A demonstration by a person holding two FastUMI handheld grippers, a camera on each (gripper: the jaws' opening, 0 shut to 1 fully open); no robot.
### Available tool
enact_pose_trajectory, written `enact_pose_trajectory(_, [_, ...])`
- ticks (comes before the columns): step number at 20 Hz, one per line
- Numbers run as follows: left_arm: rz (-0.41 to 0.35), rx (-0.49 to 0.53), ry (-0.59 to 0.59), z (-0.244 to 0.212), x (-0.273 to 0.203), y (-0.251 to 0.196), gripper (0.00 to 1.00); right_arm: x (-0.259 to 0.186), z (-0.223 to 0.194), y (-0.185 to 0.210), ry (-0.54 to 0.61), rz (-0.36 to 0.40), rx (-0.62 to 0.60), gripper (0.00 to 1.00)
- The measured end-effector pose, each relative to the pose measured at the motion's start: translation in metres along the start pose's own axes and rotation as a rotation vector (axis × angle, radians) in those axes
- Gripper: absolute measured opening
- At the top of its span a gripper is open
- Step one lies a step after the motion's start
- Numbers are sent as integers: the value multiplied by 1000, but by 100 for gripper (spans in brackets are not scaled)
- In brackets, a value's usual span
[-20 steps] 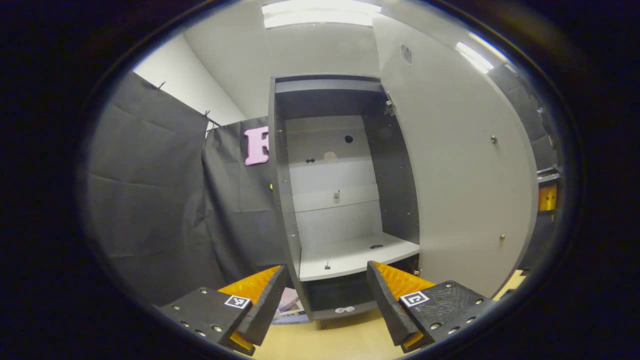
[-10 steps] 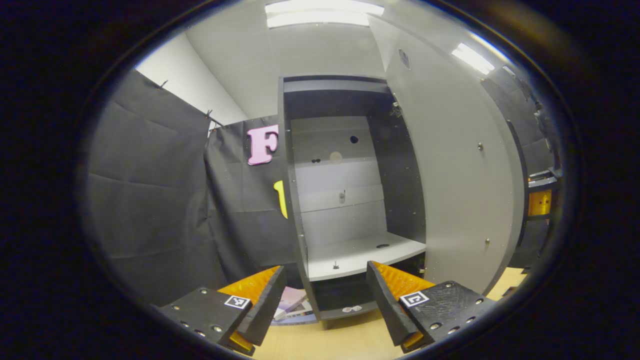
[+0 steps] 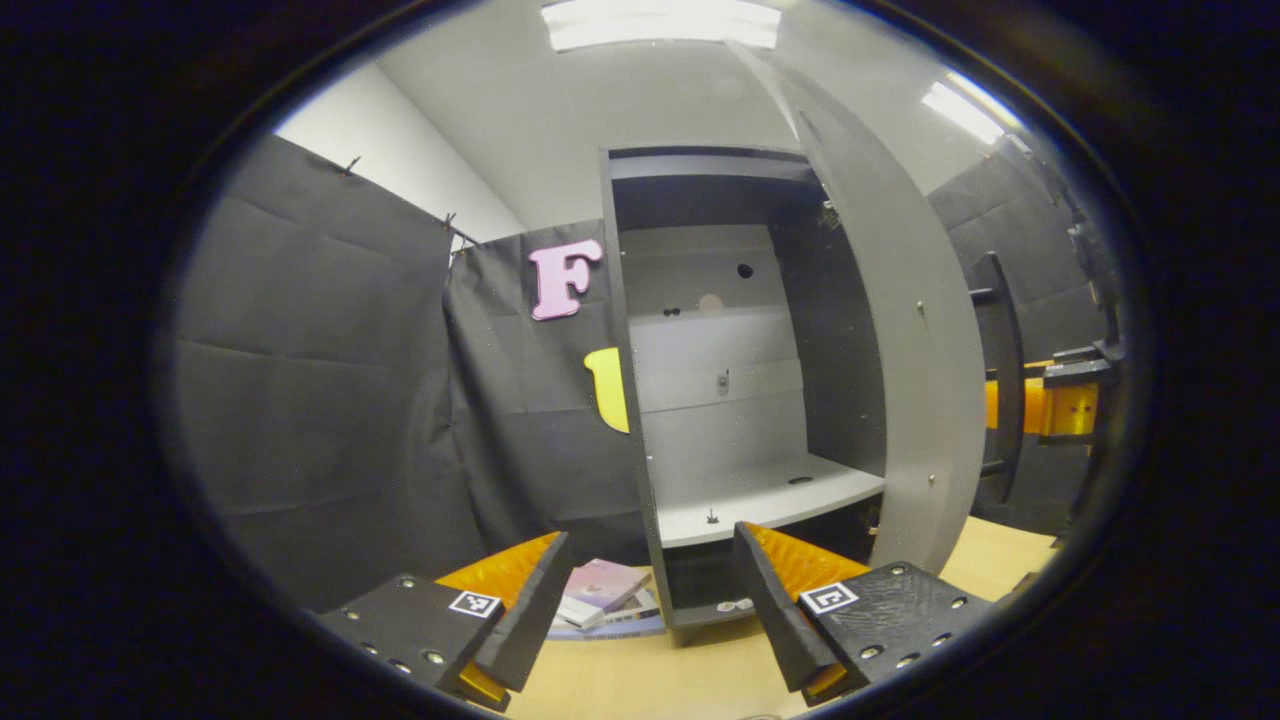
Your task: Open the cabinet door with the right hand, grasp the bottle in the cabinet with the left hand and place it on the coaster, then close the cabinet door with the right hand.
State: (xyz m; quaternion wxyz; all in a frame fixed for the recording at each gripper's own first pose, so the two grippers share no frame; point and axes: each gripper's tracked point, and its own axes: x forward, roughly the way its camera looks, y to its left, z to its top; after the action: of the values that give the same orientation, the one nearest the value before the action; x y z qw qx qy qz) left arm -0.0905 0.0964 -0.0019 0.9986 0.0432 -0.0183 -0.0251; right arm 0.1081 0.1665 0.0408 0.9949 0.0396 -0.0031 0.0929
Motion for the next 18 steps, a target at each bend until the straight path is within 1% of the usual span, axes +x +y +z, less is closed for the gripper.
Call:
enact_pose_trajectory(1, [-3, -5, -2, 1, -1, -3, 92, -1, -2, 2, 8, 9, -5, 93])
enact_pose_trajectory(4, [-12, 1, -10, 5, -4, -11, 92, -3, -7, 5, 18, 36, 8, 93])
enact_pose_trajectory(6, [-6, 1, -5, 3, -6, -12, 92, -2, -11, 5, 33, 39, 7, 93])
enact_pose_trajectory(7, [-5, -5, 2, 1, -8, -12, 84, 1, -12, 5, 34, 47, 9, 93])
enact_pose_trajectory(11, [-10, -16, 29, -6, -17, -10, 100, 12, -21, 7, 68, 72, 42, 93])
enact_pose_trajectory(12, [-8, -15, 32, -6, -19, -9, 84, 12, -21, 5, 65, 68, 42, 93])
enact_pose_trajectory(13, [-6, -16, 35, -8, -21, -7, 92, 11, -18, 2, 54, 62, 41, 93])
enact_pose_trajectory(15, [-7, -21, 37, -11, -20, -1, 92, 9, -17, -3, 39, 49, 42, 93])
enact_pose_trajectory(18, [-14, -34, 39, -8, -14, 1, 92, 7, -22, -5, 50, 34, 38, 93])
